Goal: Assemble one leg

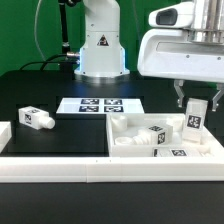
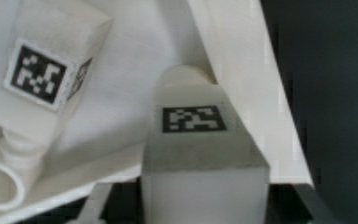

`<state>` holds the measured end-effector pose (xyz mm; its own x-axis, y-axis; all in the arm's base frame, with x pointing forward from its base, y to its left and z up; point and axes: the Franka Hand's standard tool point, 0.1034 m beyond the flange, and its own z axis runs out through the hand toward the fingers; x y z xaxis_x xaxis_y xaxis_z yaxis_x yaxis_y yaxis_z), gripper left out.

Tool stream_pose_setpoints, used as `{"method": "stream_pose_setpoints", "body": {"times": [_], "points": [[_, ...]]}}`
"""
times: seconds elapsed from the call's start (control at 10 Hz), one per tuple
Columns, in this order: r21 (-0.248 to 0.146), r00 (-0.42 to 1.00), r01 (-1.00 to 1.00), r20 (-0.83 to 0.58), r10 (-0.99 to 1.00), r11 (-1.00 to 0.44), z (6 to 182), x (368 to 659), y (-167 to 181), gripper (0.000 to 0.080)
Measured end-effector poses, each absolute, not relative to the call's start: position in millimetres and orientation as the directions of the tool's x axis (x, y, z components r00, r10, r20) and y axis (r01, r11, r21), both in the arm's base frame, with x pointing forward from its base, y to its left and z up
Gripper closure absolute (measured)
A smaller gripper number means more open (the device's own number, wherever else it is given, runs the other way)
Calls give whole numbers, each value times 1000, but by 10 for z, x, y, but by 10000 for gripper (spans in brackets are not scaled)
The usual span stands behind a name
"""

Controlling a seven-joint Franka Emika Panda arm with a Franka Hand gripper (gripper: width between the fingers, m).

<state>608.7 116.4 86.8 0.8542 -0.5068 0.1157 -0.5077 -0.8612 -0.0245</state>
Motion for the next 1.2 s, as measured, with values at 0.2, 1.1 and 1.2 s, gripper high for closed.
{"method": "stream_pose_setpoints", "body": {"times": [0.2,1.1,1.2], "points": [[-59,725,-679,103,-681,-732,867,6104,1135,511],[-24,906,-410,104,-410,-912,855,6088,1161,155],[-13,940,-324,106,-324,-946,854,6088,1156,155]]}}
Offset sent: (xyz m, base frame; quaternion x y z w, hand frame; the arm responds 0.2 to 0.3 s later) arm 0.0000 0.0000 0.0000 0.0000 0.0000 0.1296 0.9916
